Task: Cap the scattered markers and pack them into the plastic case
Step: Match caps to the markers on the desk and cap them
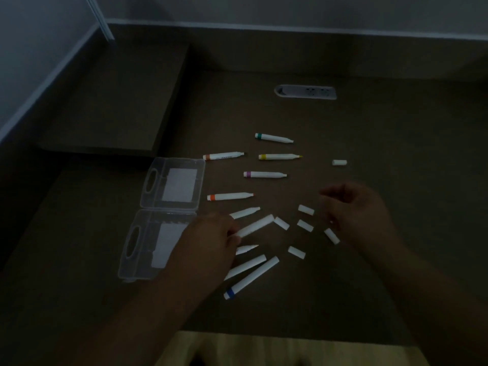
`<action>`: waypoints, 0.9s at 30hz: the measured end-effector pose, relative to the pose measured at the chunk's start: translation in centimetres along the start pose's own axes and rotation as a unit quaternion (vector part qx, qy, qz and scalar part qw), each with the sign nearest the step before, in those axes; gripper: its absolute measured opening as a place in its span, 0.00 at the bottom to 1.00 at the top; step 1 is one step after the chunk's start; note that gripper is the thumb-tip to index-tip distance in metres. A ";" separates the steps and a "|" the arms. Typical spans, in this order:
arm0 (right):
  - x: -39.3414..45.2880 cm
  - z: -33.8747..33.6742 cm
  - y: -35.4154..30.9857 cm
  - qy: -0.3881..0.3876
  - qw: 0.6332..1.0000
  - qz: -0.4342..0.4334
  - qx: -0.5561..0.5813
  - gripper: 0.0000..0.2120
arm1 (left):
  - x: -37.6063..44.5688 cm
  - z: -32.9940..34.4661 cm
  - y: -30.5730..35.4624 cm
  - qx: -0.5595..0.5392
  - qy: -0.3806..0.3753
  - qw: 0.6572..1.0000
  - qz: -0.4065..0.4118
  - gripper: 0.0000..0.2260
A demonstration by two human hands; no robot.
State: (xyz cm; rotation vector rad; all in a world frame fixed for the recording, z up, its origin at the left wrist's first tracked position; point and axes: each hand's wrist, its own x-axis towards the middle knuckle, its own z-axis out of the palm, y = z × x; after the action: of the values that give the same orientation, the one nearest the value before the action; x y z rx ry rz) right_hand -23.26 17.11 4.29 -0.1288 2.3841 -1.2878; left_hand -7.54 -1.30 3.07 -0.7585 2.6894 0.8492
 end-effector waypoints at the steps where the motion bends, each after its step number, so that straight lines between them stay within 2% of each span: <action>1: -0.3 -0.4 0.5 0.005 1.000 -0.001 -0.012 0.06 | -0.5 0.2 0.2 0.006 -0.010 1.000 0.009 0.05; 7: -2.2 -1.3 3.7 0.032 0.999 0.016 -0.008 0.05 | -4.5 4.6 1.6 0.040 -0.034 0.996 0.066 0.06; 11: -2.2 -1.2 5.0 0.020 0.999 0.017 -0.043 0.07 | -5.2 7.5 1.3 0.136 -0.028 0.986 0.097 0.13; 14: -1.9 -1.4 5.3 0.029 0.998 0.013 -0.046 0.06 | -5.2 7.8 1.0 0.199 -0.030 0.974 0.102 0.11; 17: -1.8 -1.4 5.3 0.019 0.998 0.006 -0.056 0.07 | -5.1 7.7 0.6 0.179 -0.029 0.982 0.056 0.10; 23: -2.1 -0.4 5.3 -0.007 0.997 -0.005 -0.071 0.08 | -5.1 8.0 0.6 0.148 0.019 0.986 0.071 0.10; 27: -2.1 0.0 5.3 -0.019 0.997 -0.005 -0.069 0.07 | -3.7 5.9 0.7 0.106 0.040 0.993 0.031 0.12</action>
State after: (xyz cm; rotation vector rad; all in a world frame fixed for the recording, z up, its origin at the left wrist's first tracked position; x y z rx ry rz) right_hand -20.72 20.67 0.67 -0.2057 2.4421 -1.1134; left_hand -4.48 4.13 -0.12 -0.6771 2.8272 0.5450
